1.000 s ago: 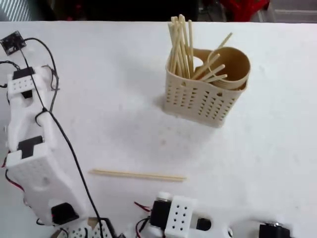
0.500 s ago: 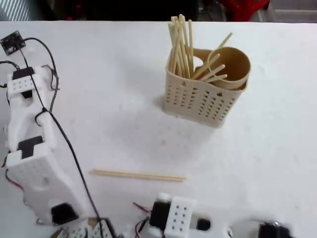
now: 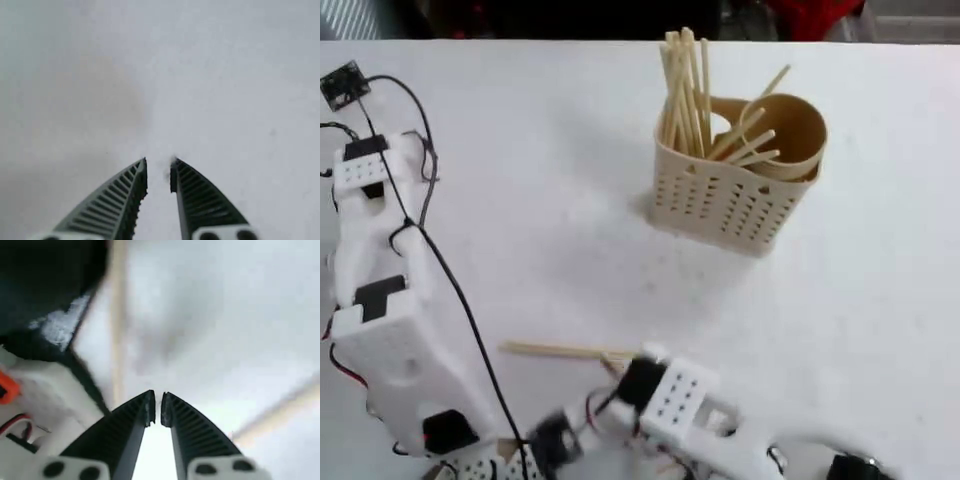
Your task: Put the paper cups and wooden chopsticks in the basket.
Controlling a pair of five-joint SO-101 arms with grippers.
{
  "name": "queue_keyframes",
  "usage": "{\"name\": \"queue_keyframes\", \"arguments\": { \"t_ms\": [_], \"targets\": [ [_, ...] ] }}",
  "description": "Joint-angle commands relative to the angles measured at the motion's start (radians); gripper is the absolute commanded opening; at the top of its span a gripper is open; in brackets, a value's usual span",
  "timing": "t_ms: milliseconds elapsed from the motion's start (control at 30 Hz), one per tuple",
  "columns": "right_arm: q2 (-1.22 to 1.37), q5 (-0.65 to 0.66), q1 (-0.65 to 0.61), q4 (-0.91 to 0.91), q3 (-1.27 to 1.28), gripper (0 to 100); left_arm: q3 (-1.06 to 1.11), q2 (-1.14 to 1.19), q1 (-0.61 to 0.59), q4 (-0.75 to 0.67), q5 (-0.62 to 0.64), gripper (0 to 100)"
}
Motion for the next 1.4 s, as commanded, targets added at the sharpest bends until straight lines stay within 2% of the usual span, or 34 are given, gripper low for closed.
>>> {"name": "queue_keyframes", "arguments": {
  "t_ms": [0, 67, 167, 267, 367, 467, 867, 1000, 1233, 1367],
  "targets": [
    [0.002, 0.003, 0.237, -0.016, -0.163, 4.2, -0.055, -0.005, 0.002, 0.006, -0.008, 10],
    [0.002, 0.002, 0.321, -0.090, -0.232, 4.2, -0.054, -0.002, 0.007, 0.005, -0.008, 10],
    [0.013, -0.014, 0.351, -0.236, -0.267, 4.2, -0.052, -0.002, 0.015, 0.009, -0.008, 10],
    [0.013, -0.175, 0.325, -0.403, -0.218, 5.7, -0.052, -0.002, 0.013, 0.011, -0.008, 10],
    [0.013, -0.333, 0.317, -0.604, -0.101, 16.1, -0.052, -0.002, 0.012, 0.011, -0.008, 10],
    [0.013, -0.414, 0.285, -0.723, 0.002, 22.4, -0.052, -0.002, 0.012, 0.011, -0.008, 10],
    [0.015, -0.417, 0.154, -0.627, 0.077, 18.4, -0.052, -0.002, 0.013, 0.011, -0.008, 10],
    [0.096, -0.364, 0.104, -0.608, 0.072, 18.3, -0.052, -0.002, 0.013, 0.011, -0.008, 10],
    [0.335, -0.359, 0.163, -0.611, -0.060, 18.2, -0.052, -0.002, 0.013, 0.011, -0.008, 10],
    [0.387, -0.358, 0.179, -0.610, -0.091, 8.9, -0.052, -0.002, 0.013, 0.011, -0.008, 10]
  ]
}}
